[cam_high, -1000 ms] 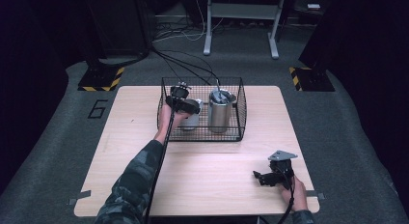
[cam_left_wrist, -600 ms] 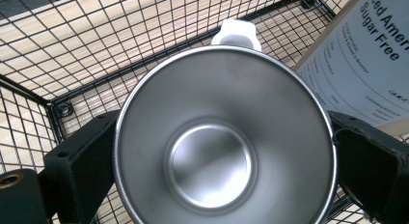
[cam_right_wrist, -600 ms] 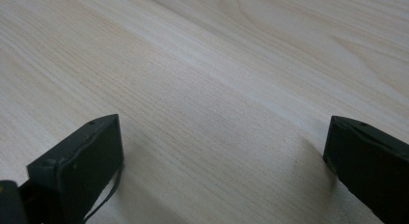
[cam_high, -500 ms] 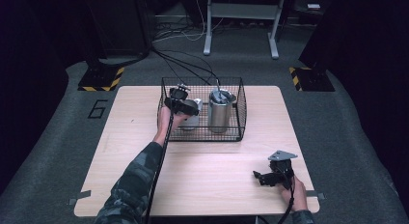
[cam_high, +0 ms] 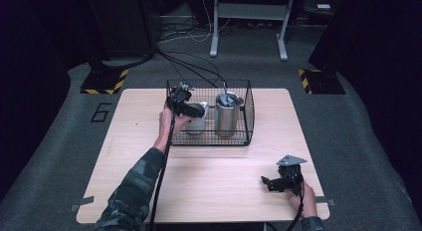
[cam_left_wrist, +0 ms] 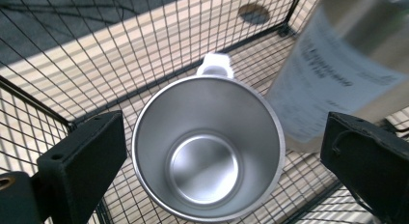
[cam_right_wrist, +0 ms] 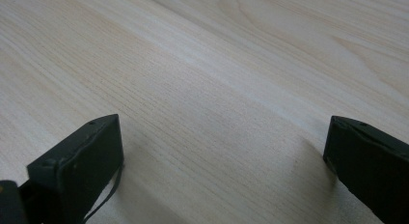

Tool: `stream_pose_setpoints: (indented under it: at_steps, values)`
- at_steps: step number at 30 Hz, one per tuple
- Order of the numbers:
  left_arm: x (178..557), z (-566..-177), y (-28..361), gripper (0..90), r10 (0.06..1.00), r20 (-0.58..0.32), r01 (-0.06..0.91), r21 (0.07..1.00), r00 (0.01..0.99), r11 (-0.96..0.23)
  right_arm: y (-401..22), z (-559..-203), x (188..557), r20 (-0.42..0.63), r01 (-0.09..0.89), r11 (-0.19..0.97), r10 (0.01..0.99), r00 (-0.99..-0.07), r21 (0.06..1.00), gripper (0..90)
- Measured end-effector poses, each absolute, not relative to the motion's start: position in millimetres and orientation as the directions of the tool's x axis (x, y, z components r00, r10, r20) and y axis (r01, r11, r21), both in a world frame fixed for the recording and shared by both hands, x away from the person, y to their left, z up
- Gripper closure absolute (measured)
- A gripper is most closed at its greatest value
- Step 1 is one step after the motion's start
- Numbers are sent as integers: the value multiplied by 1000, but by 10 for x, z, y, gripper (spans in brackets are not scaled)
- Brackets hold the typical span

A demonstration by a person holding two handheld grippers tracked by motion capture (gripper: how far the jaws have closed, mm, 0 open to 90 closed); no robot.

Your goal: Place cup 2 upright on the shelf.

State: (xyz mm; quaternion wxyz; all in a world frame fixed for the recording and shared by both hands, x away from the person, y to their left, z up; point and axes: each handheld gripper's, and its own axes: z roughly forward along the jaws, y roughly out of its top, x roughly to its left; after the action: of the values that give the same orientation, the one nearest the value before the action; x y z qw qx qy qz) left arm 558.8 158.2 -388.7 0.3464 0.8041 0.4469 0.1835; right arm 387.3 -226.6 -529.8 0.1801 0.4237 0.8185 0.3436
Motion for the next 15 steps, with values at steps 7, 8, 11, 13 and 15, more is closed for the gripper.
stream_pose_setpoints:
  at_steps: [7,8,11,13,15]
  values:
    - [5342,-3709,1607,2,810,-18,542,752,586,-375,-2264,-5298,3872,-3,571,403,818,-575,715,0]
    - [5309,-3697,1607,2,811,-15,536,758,585,-373,-2264,-5298,3873,-3,571,403,818,-575,716,0]
    - [5178,-3651,1638,2,797,-1,512,766,604,-388,-2266,-5298,3873,-4,570,406,817,-577,715,0]
    - [5092,-3629,1670,2,793,8,501,771,609,-392,-2266,-5299,3873,-5,568,405,817,-576,716,0]
    - [5010,-3613,1716,1,786,17,486,777,618,-399,-2264,-5298,3873,-3,570,403,818,-575,716,0]
